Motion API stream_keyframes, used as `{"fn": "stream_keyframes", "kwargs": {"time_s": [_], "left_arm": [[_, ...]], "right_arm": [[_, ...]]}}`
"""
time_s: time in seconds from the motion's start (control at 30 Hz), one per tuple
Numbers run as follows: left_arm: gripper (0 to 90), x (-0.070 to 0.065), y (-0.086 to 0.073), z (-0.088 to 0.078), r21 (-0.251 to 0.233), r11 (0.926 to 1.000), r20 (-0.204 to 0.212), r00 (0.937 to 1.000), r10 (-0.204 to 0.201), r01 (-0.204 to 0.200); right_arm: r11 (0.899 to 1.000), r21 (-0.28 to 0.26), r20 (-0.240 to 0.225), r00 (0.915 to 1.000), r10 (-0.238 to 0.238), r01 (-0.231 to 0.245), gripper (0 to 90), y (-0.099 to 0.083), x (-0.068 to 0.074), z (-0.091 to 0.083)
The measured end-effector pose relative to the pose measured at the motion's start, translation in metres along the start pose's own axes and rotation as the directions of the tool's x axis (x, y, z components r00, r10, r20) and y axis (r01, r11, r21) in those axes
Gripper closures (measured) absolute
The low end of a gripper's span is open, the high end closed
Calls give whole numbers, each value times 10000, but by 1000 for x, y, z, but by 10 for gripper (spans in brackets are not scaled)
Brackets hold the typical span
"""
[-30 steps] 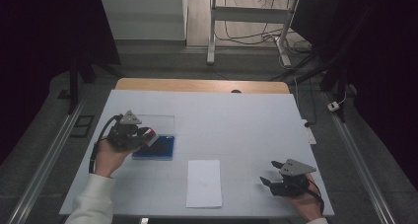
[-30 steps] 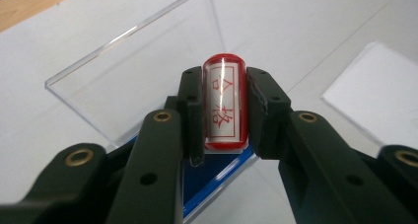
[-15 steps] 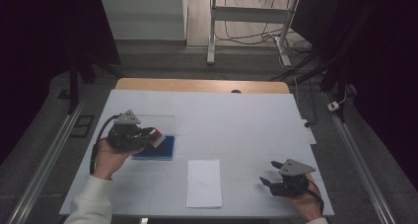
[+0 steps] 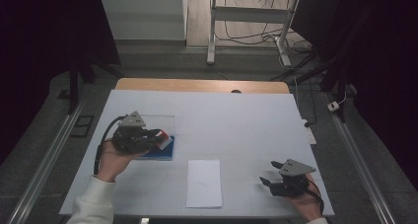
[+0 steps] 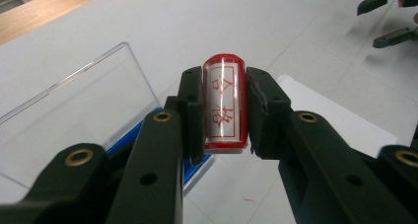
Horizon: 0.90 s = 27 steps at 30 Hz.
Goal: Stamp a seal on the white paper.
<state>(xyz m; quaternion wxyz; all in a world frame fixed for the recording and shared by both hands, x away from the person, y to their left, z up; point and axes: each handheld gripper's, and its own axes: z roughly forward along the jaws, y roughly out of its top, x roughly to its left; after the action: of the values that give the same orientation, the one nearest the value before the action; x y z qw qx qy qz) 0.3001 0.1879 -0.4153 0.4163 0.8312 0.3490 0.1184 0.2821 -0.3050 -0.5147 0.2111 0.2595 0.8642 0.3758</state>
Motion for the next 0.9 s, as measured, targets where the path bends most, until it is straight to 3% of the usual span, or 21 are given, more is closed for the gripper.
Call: {"fn": "stream_keyframes", "kwargs": {"time_s": [0.9], "left_arm": [[705,-31,10,16,215,9965,639,9948,795,-810]], "right_arm": [[9997,-210,-51,9999,104,-105,283,1,1,-2]]}}
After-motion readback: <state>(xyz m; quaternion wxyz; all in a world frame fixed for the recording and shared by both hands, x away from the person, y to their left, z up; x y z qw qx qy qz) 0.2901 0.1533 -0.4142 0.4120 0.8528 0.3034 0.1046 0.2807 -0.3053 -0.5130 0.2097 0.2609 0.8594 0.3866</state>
